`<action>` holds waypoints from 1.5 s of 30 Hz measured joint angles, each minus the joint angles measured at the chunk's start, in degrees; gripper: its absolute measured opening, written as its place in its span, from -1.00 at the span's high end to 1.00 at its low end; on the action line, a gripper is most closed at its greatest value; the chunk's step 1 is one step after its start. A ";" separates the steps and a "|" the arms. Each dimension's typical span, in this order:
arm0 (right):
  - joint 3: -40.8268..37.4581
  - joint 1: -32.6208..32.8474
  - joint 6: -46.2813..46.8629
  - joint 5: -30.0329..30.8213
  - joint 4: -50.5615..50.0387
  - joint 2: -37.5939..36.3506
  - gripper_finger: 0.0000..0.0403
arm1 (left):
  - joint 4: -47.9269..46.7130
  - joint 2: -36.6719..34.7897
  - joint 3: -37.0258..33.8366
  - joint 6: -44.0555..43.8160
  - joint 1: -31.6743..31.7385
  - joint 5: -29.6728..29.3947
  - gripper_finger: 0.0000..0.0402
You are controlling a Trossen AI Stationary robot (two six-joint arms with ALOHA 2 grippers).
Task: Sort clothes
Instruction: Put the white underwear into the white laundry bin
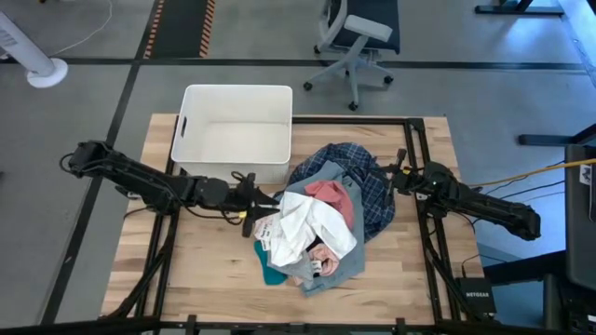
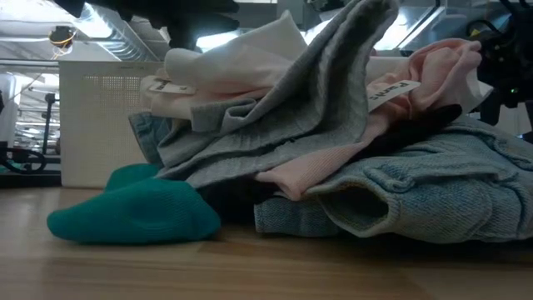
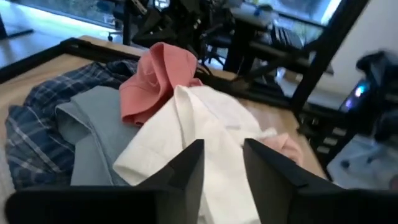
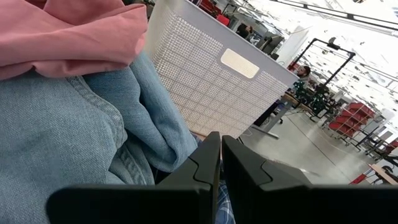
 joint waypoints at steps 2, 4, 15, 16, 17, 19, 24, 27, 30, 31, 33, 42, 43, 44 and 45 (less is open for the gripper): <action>0.00 0.00 -0.01 -0.02 0.00 0.00 0.83 | 1.30 0.00 0.00 0.44 -0.94 0.40 0.34; 0.00 -0.01 0.00 -0.02 0.02 0.00 0.83 | 1.53 0.00 0.68 2.38 -1.85 0.81 0.25; 0.00 -0.01 -0.01 0.00 0.01 0.00 0.83 | -18.02 0.29 14.33 10.39 -5.27 0.60 0.02; 0.00 0.00 0.00 0.00 0.01 -0.01 0.83 | -18.97 0.62 15.33 10.36 -5.31 0.45 0.02; 0.00 0.01 -0.02 0.00 0.00 0.00 0.83 | -19.97 1.14 16.20 10.37 -5.33 0.30 0.02; 0.00 0.00 0.00 -0.01 0.01 -0.01 0.83 | -20.60 2.75 17.47 10.52 -5.33 0.06 0.02; 0.00 0.00 0.00 0.00 0.01 -0.02 0.83 | -20.77 8.03 18.60 14.59 -5.36 -0.31 0.02; 0.00 -0.01 0.00 0.00 0.00 0.00 0.83 | -21.69 11.04 18.60 15.90 -5.36 -0.33 0.02; 0.00 0.00 -0.01 0.00 0.00 0.00 0.83 | -23.63 13.27 18.60 16.15 -5.19 -1.35 0.02; 0.00 0.01 0.00 -0.01 0.00 0.00 0.83 | -24.24 13.87 18.60 16.14 -5.04 -1.70 0.02; 0.00 0.00 0.00 0.00 0.00 0.00 0.83 | -25.33 14.74 18.60 16.09 -4.66 -2.68 0.02; 0.00 0.00 0.00 0.00 0.00 -0.01 0.83 | -28.44 15.18 18.60 13.10 -2.47 -4.20 0.02; 0.00 0.01 -0.01 0.00 0.01 -0.02 0.83 | -28.34 15.43 18.60 13.12 -2.45 -4.06 0.02; 0.00 0.01 -0.01 0.00 0.00 -0.01 0.83 | -28.11 15.76 18.60 13.16 -2.43 -3.62 0.02; 0.00 -0.01 0.00 0.00 0.00 0.00 0.83 | -28.08 16.07 18.62 13.15 -2.48 -3.07 0.02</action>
